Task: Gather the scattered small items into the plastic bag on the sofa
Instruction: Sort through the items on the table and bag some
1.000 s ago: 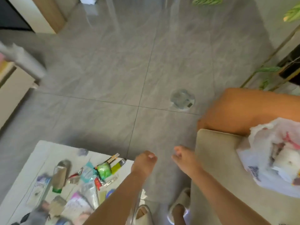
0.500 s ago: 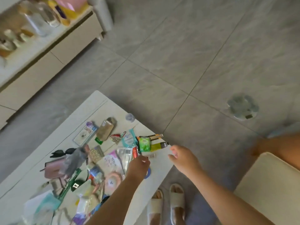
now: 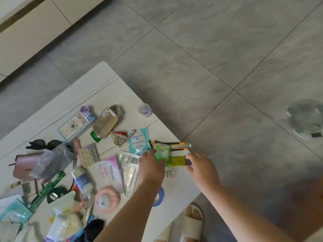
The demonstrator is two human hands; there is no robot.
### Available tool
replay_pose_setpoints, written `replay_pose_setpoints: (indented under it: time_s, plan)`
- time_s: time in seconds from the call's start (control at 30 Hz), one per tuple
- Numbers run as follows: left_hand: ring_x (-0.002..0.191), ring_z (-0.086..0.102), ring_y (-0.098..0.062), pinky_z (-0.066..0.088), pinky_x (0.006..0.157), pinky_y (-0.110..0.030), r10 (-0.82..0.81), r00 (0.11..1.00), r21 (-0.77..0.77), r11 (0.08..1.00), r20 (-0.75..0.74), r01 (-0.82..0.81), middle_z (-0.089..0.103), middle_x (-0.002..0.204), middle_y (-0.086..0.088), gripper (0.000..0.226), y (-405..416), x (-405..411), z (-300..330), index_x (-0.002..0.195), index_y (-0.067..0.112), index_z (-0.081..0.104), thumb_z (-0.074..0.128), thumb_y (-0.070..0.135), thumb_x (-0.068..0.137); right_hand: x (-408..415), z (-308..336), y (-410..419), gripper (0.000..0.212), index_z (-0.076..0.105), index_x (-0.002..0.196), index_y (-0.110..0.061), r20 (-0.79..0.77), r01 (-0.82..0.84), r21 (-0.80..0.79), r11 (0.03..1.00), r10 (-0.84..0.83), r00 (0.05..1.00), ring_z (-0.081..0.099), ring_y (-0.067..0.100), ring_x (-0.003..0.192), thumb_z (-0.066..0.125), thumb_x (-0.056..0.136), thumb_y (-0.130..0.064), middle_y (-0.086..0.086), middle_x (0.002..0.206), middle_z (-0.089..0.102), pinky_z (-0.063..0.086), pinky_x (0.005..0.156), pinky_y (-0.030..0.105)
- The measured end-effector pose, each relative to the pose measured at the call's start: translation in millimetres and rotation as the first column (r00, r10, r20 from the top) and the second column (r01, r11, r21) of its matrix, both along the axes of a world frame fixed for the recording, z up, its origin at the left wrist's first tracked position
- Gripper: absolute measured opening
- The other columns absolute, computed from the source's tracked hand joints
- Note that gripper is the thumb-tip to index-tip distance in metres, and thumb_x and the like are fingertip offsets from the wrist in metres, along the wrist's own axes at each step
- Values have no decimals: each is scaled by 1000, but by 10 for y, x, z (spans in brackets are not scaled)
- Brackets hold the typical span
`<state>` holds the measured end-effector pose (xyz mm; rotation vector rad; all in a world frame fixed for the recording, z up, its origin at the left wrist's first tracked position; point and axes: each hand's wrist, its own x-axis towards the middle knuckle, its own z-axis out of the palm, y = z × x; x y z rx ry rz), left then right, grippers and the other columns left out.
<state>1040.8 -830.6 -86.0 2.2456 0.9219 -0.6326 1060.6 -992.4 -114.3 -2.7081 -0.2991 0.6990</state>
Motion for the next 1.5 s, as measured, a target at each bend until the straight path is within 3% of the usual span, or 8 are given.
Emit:
replay_pose_setpoints:
  time_s: [0.27,0.57,0.73,0.83,1.0,1.2,1.33,1.5]
  plan:
    - [107,54,-24,48,89,-37,105,993,64,993,-49,-102,55,113,-6,48,43,97,-357,110,12,41,71,35,80,-15,-289,188,40,50,123,-23,30,-26,-99,995,29,999,48,19,116,59,87,-36,-5,124,54,35,95,32]
    - [93,62,-22,52,81,-40,60,996,9,998,-70,-60,65,98,0,31,170,25,-470,104,17,54,67,37,84,-26,-326,212,34,52,120,-24,-31,-142,-154,978,138,990,47,20,112,53,90,-41,-4,120,53,32,90,31]
    - [76,58,-18,43,63,-28,167,986,-130,977,-24,-169,63,80,5,16,351,-138,-421,93,18,62,66,31,86,69,-121,209,22,68,86,-17,133,-161,-76,984,170,976,60,25,89,76,74,-34,0,93,64,46,75,35]
    - [67,57,-16,40,56,-25,306,952,-143,942,-11,-305,62,71,5,17,551,-225,-375,85,17,62,65,34,86,227,-45,333,22,68,90,-14,148,-161,23,987,156,977,54,25,113,71,79,-32,3,119,59,44,88,38]
    - [71,62,-13,47,58,-24,323,946,-134,938,-9,-321,65,76,4,17,754,-263,-389,87,19,61,66,35,86,399,-235,595,31,58,110,-14,73,-212,-4,977,212,975,33,18,134,55,91,-37,-1,142,41,32,105,33]
    - [85,62,-15,49,71,-28,274,962,-147,951,-8,-272,67,98,1,30,618,-198,-482,107,17,64,69,34,83,210,-379,596,36,51,105,-14,111,-74,-90,993,83,990,50,21,104,65,83,-38,3,109,57,36,87,29]
    - [98,59,-21,52,85,-37,150,989,-50,987,-9,-150,59,110,-3,37,492,-127,-510,115,17,59,68,31,82,177,-370,567,46,46,119,-14,-19,5,-35,999,-5,1000,46,21,114,65,83,-37,4,120,51,38,92,27]
    - [113,50,-24,46,89,-37,63,996,124,991,-58,-55,50,119,-4,57,331,-58,-541,125,18,42,69,40,79,87,-321,500,35,47,114,-14,-85,58,-56,997,-63,994,53,23,105,58,88,-36,5,116,51,43,82,31]
